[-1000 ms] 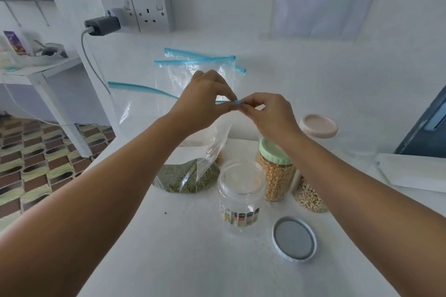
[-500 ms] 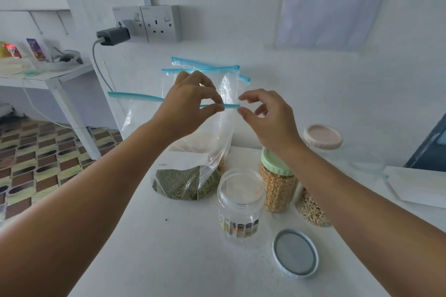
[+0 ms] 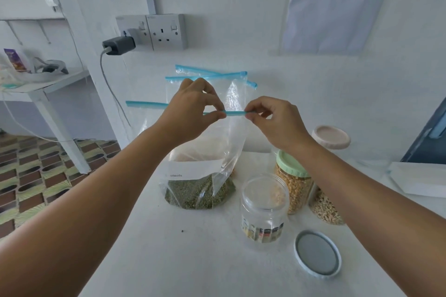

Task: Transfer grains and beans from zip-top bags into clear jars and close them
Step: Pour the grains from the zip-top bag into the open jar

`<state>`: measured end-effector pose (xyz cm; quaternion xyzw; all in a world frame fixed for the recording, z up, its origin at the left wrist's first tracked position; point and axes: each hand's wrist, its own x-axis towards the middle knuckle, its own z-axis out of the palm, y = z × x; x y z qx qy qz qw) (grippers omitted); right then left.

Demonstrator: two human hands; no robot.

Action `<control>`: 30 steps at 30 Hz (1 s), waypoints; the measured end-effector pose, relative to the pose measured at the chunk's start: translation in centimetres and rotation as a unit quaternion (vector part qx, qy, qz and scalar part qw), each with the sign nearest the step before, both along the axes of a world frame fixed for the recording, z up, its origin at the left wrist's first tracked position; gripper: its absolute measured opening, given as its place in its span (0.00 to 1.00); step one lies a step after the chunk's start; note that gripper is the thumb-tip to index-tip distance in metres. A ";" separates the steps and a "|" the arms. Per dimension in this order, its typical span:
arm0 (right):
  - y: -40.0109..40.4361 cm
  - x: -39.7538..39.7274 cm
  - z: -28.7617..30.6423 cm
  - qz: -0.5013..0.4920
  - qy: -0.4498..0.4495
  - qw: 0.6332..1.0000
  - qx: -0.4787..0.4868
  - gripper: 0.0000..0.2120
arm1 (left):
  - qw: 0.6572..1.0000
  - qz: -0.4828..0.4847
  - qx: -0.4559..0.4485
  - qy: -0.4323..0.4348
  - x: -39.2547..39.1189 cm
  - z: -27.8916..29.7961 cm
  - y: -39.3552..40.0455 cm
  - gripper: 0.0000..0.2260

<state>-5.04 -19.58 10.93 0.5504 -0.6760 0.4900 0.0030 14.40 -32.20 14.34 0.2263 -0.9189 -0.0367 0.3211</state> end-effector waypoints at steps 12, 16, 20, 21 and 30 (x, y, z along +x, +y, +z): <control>0.3 -0.3 -0.4 -0.026 0.043 0.999 0.007 0.04 | 0.999 -0.004 -0.047 0.005 1.7 -0.2 -1.3 0.09; 0.3 -0.4 -0.6 -0.031 0.029 0.999 0.002 0.05 | 0.999 0.009 -0.046 0.008 2.6 0.0 -1.7 0.09; 0.3 -0.3 -0.7 -0.043 0.049 0.998 0.009 0.04 | 0.998 0.035 -0.043 0.011 3.8 -0.1 -2.2 0.11; 0.3 -0.2 -0.7 -0.045 0.055 0.997 0.011 0.04 | 0.998 0.040 -0.045 0.010 4.0 -0.2 -2.2 0.11; -0.7 2.2 0.4 -0.023 0.172 0.984 0.048 0.02 | 0.998 0.020 -0.063 0.011 3.8 -0.5 -1.3 0.09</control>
